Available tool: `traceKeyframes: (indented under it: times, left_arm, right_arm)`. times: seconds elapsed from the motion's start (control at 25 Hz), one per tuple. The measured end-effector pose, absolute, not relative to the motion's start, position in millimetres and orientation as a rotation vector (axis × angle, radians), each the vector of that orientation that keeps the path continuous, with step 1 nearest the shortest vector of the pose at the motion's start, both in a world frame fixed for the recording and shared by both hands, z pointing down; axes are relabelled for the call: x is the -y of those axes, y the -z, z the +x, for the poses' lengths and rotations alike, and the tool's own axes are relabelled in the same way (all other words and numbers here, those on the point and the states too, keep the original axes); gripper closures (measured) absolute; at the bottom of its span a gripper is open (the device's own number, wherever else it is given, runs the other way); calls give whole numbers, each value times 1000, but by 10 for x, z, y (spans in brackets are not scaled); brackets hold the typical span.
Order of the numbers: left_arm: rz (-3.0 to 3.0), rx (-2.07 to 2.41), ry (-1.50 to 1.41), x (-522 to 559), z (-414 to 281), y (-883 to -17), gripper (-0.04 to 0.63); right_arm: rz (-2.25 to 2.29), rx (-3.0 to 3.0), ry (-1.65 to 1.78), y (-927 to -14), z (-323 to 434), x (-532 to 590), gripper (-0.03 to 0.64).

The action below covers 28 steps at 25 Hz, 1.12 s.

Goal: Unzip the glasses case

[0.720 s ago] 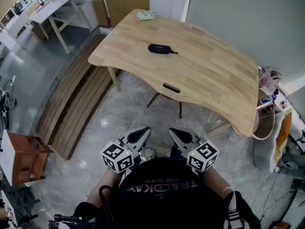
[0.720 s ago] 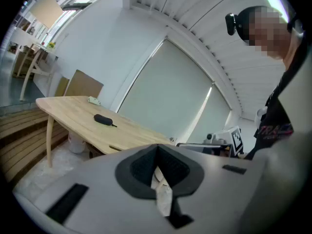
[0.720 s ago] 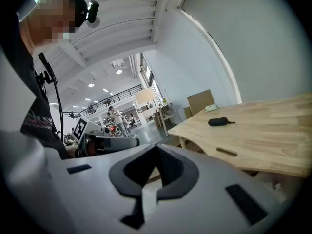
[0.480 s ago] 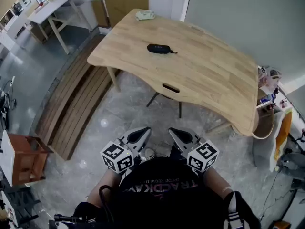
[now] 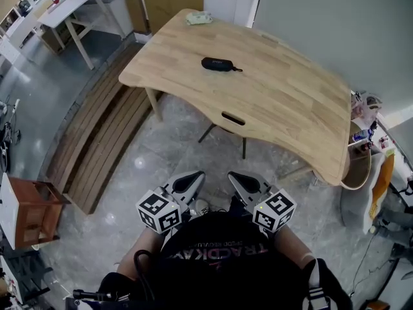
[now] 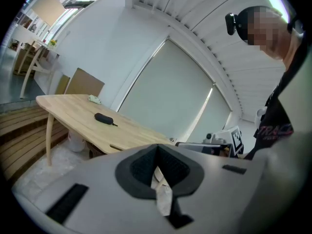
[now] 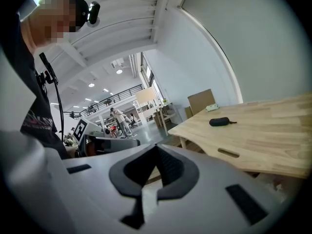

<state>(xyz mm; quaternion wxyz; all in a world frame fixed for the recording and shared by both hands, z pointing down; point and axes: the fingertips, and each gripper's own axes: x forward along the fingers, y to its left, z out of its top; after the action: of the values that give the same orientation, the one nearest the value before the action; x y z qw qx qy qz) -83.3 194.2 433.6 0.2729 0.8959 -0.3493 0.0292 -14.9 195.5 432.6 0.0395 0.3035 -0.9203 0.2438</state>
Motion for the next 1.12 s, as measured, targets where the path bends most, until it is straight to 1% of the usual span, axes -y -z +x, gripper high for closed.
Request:
traceKeyframes:
  times: [0.52, 0.84, 1.12]
  left_arm:
    - [2425, 959, -102, -1837, -892, -4377, 584]
    - [2285, 1100, -39, -1334, -949, -4432, 584]
    - [2279, 1131, -47, -735, -643, -4498, 584]
  right_arm:
    - [897, 2845, -789, -4343, -195, -1683, 601]
    - [780, 2855, -851, -4365, -116, -1039, 601]
    - [704, 2857, -811, -4396, 26, -175, 601]
